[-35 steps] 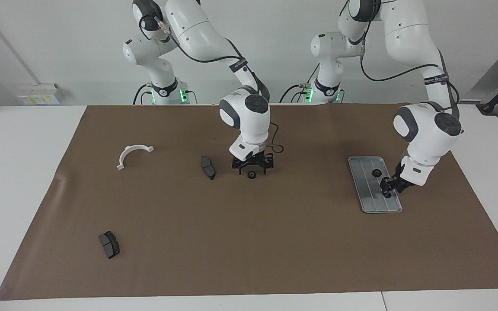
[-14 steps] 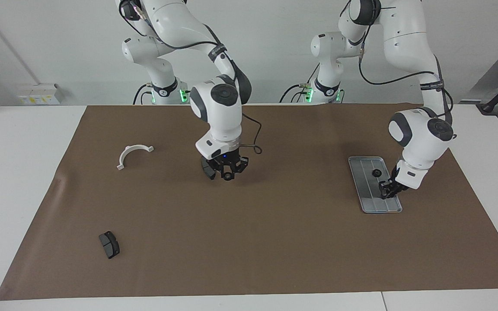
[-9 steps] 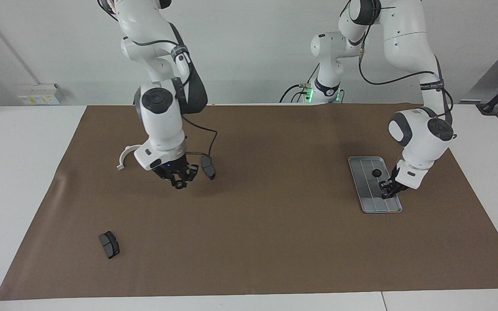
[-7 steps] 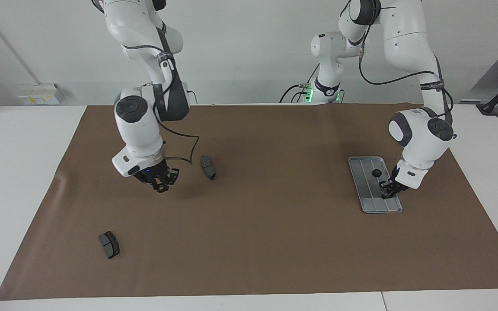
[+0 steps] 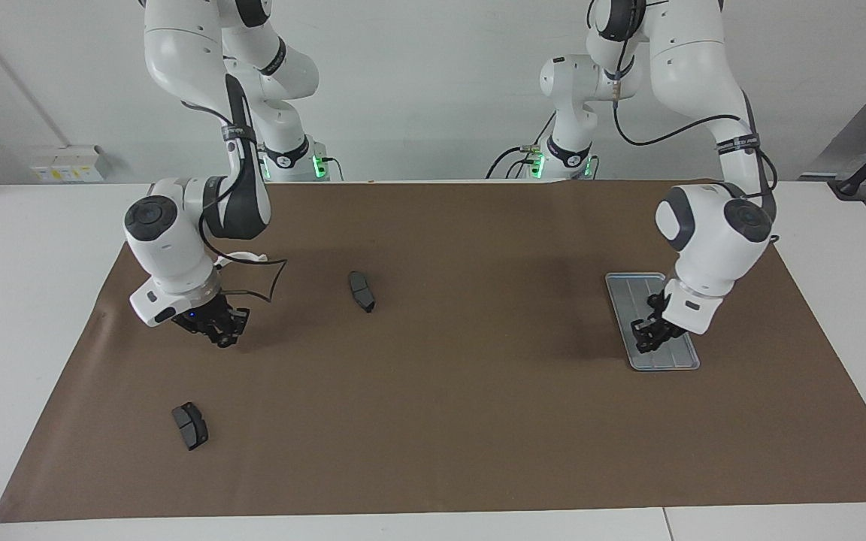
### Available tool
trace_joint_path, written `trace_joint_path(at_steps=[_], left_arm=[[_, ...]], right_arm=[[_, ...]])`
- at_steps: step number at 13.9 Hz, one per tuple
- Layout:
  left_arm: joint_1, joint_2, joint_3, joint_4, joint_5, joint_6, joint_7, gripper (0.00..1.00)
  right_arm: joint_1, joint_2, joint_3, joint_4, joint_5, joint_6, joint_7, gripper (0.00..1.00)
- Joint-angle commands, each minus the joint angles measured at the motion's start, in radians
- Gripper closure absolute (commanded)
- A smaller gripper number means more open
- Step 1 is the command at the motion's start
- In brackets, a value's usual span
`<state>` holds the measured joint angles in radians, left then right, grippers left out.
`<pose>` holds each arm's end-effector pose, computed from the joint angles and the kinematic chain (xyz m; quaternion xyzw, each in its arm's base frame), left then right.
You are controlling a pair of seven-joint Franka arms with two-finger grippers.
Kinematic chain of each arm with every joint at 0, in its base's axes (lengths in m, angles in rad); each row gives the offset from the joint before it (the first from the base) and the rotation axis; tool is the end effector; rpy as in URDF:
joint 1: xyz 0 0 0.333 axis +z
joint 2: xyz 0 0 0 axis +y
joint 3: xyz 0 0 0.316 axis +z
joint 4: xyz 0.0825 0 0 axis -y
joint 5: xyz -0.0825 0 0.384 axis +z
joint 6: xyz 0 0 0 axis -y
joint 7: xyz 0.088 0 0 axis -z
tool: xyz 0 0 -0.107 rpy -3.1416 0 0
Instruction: Place bearing gear from tray to pile
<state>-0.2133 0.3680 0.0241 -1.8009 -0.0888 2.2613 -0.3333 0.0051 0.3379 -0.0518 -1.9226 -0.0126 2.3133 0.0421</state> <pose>0.6397 -0.1261 0.3518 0.9937 0.0974 0.0366 0.0421 0.6242 -0.0278 0.3211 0.9988 -0.0385 0.0266 0.0134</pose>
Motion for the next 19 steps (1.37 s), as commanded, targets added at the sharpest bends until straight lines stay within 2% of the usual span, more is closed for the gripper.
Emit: trace_joint_path(at_steps=[1, 3, 4, 6, 9, 11, 12, 13, 14, 15, 17, 19], left_arm=[[-0.182, 0.006, 0.025, 0.012, 0.009, -0.038, -0.23, 1.0], [-0.291, 0.003, 0.025, 0.011, 0.023, -0.037, -0.373, 1.0], [-0.34, 0.002, 0.025, 0.009, 0.023, -0.037, -0.415, 1.0], [-0.441, -0.006, 0.025, -0.021, 0.023, -0.025, -0.447, 1.0], [-0.558, -0.006, 0.025, -0.075, 0.023, 0.033, -0.481, 1.0], [-0.596, 0.006, 0.023, -0.087, 0.023, 0.075, -0.49, 1.0], [-0.609, 0.008, 0.022, -0.101, 0.023, 0.105, -0.489, 0.93], [-0.609, 0.008, 0.02, -0.107, 0.023, 0.13, -0.49, 0.71], [-0.609, 0.011, 0.02, -0.101, 0.023, 0.147, -0.493, 0.32], [-0.609, 0.012, 0.022, -0.094, 0.023, 0.155, -0.494, 0.12], [-0.586, 0.012, 0.03, -0.043, 0.023, 0.129, -0.49, 0.09], [-0.508, -0.012, 0.031, -0.017, 0.023, 0.078, -0.48, 0.1]], right_arm=[[-0.022, 0.03, 0.015, -0.001, 0.034, 0.043, -0.034, 1.0], [-0.039, 0.043, 0.015, -0.001, 0.034, 0.058, -0.06, 1.0], [-0.04, 0.044, 0.013, -0.001, 0.034, 0.057, -0.067, 0.93], [-0.039, 0.044, 0.013, 0.0, 0.034, 0.058, -0.061, 0.0], [-0.021, 0.023, 0.015, 0.023, 0.036, 0.034, -0.054, 0.0], [-0.004, -0.017, 0.017, 0.024, 0.036, 0.023, -0.053, 0.0], [0.015, -0.035, 0.017, 0.025, 0.036, 0.003, -0.044, 0.0], [0.027, -0.057, 0.017, 0.025, 0.036, -0.012, -0.007, 0.0], [0.047, -0.081, 0.017, 0.025, 0.036, -0.032, 0.033, 0.0], [0.07, -0.101, 0.017, 0.025, 0.036, -0.06, 0.06, 0.0], [0.096, -0.131, 0.017, 0.03, 0.034, -0.095, 0.103, 0.0], [0.128, -0.154, 0.017, 0.03, 0.034, -0.124, 0.133, 0.0]])
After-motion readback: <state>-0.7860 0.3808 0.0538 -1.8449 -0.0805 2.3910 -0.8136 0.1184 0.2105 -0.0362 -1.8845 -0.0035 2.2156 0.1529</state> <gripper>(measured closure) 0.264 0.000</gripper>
